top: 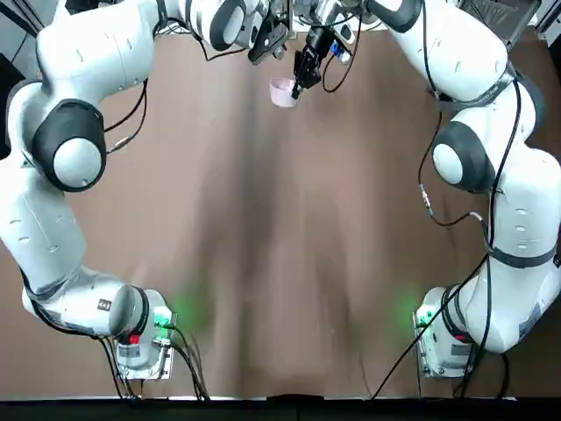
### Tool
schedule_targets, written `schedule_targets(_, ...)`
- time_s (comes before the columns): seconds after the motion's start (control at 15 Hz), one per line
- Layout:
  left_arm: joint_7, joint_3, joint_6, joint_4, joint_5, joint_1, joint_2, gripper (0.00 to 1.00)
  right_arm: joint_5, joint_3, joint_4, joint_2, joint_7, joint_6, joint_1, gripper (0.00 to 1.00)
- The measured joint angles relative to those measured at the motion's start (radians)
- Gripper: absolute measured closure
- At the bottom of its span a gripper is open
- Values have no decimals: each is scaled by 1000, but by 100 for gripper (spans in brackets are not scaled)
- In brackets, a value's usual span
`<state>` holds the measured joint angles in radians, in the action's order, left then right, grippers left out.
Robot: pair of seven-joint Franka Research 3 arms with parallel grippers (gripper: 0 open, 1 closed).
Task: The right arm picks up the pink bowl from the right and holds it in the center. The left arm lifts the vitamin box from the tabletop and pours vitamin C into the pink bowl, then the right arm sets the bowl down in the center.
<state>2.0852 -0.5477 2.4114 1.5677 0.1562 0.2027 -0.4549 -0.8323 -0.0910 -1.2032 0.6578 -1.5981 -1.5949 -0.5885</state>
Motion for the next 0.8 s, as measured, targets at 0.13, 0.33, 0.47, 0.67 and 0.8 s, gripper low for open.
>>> schedule_targets(0.13, 0, 0, 1, 6, 29, 0, 4, 64, 0, 0, 0, 0, 0, 0, 0, 98)
schedule_targets(0.33, 0, 0, 2, 8, 91, 17, 5, 64, 0, -1, 0, 0, 0, 0, 0, 98)
schedule_targets(0.47, -3, 0, 2, 10, 103, 33, 6, 64, 0, -2, 1, 0, 0, 0, 0, 98)
schedule_targets(0.67, -14, 0, 2, 14, 151, 49, 6, 64, 0, -4, 3, 0, 0, 0, 0, 98)
schedule_targets(0.8, -14, 0, 21, 15, 162, 52, 6, 64, 0, -5, 4, 0, 0, -1, 0, 98)
